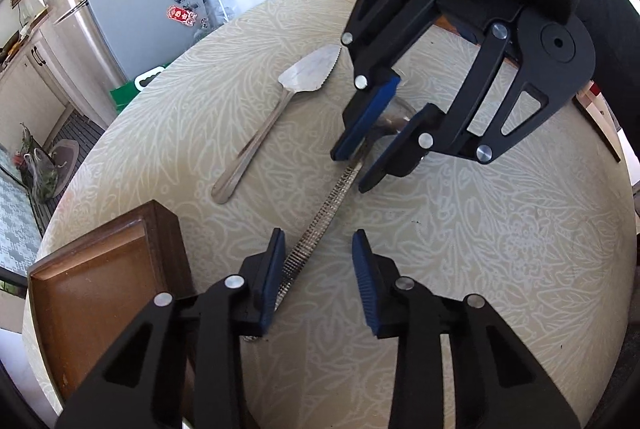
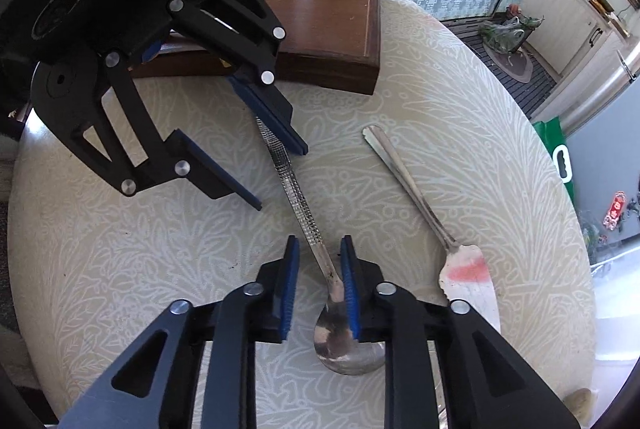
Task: Organize utensils
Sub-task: 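Move the left gripper to the metal spoon's textured handle and close, then carry the metal spoon into the wooden tray and open the left gripper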
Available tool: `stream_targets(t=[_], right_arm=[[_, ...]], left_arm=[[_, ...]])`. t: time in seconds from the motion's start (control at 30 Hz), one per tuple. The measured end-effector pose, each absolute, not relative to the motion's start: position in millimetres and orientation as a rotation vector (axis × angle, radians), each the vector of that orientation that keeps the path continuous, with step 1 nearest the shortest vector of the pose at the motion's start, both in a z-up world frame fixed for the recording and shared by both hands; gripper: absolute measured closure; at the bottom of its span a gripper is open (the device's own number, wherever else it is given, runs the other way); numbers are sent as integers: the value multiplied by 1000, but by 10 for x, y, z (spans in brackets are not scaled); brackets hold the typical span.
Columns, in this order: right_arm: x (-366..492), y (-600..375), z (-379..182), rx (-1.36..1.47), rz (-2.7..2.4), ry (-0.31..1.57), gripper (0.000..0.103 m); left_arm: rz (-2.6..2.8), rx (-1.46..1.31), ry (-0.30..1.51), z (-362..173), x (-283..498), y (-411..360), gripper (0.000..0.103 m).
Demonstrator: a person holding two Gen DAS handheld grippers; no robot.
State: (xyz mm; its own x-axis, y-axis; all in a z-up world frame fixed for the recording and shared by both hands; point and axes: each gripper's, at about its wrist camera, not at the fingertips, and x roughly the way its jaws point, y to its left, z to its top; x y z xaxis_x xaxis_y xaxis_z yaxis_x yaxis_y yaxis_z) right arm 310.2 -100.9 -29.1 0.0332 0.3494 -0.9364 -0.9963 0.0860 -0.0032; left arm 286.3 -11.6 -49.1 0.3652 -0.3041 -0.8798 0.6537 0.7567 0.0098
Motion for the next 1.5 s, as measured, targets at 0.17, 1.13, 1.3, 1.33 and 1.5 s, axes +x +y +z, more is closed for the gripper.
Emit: stream_targets(t=[0.17, 1.13, 1.3, 1.33, 1.5], right_arm=[[3074, -1045, -290, -885, 1293, 979, 89], [2452, -595, 350, -987, 1310, 841, 90], [2337, -64, 407, -1040, 1359, 806, 90], [2317, 44, 408, -1052, 1368, 798, 90], [2272, 567, 378, -1088, 1418, 772, 90]], left_arm=[[-625, 388, 1012, -500, 2864, -110, 84], [-558, 347, 883, 95, 2234, 416, 85], [-490, 306, 883, 145, 1986, 876, 85], [-477, 301, 886, 142, 1953, 961, 85], [-410, 256, 890, 120, 1841, 1422, 85]])
